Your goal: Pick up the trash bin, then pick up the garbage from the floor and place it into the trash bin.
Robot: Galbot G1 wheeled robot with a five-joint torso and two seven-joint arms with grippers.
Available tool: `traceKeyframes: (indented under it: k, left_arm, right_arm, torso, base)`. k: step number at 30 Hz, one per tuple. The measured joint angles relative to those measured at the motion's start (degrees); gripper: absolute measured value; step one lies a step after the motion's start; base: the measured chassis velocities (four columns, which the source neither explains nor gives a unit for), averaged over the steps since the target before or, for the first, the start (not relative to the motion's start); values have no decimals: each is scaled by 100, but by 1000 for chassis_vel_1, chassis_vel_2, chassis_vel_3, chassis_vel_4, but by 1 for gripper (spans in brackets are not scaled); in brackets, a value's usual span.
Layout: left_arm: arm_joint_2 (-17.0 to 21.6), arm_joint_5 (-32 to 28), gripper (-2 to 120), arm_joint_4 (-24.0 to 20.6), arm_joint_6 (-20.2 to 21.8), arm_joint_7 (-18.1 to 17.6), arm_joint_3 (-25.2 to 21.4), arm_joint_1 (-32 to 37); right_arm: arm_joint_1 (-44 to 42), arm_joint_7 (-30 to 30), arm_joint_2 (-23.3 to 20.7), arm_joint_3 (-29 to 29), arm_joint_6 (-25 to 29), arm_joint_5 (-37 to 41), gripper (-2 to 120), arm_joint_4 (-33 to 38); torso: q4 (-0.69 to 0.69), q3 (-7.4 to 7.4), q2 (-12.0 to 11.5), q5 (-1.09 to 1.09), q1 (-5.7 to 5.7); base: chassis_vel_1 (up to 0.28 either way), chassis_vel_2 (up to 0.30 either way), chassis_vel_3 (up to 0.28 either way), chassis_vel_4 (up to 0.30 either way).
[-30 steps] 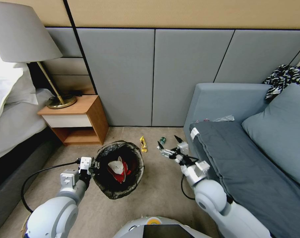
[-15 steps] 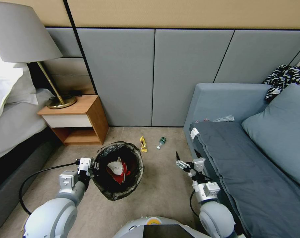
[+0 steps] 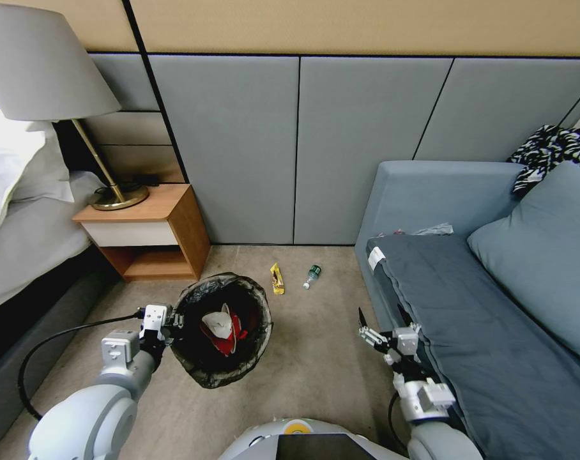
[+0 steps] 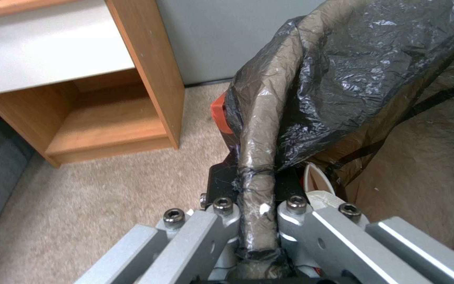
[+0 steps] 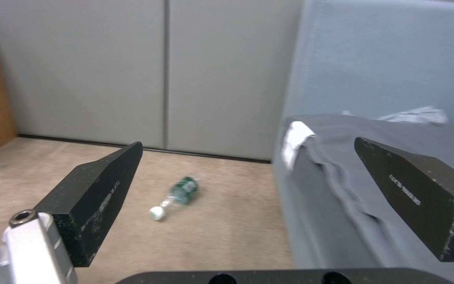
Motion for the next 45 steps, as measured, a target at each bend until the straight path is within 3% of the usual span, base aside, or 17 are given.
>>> traceKeyframes:
  k: [12,45]
  left_arm:
    - [0,-25,1,27,-21,8,61,-23]
    - [44,-68,1,89,-64,16,78,-53]
  right_arm:
    - [-60,58,159,92,101,-70,100,6]
    - [-9,36,301,12,158,-277,100,-151]
  torso:
    - [0,0,0,0,0]
    - [1,1,0,0,1]
  base:
    - [-47,47,41,-50]
    - [-143,142,139,-141]
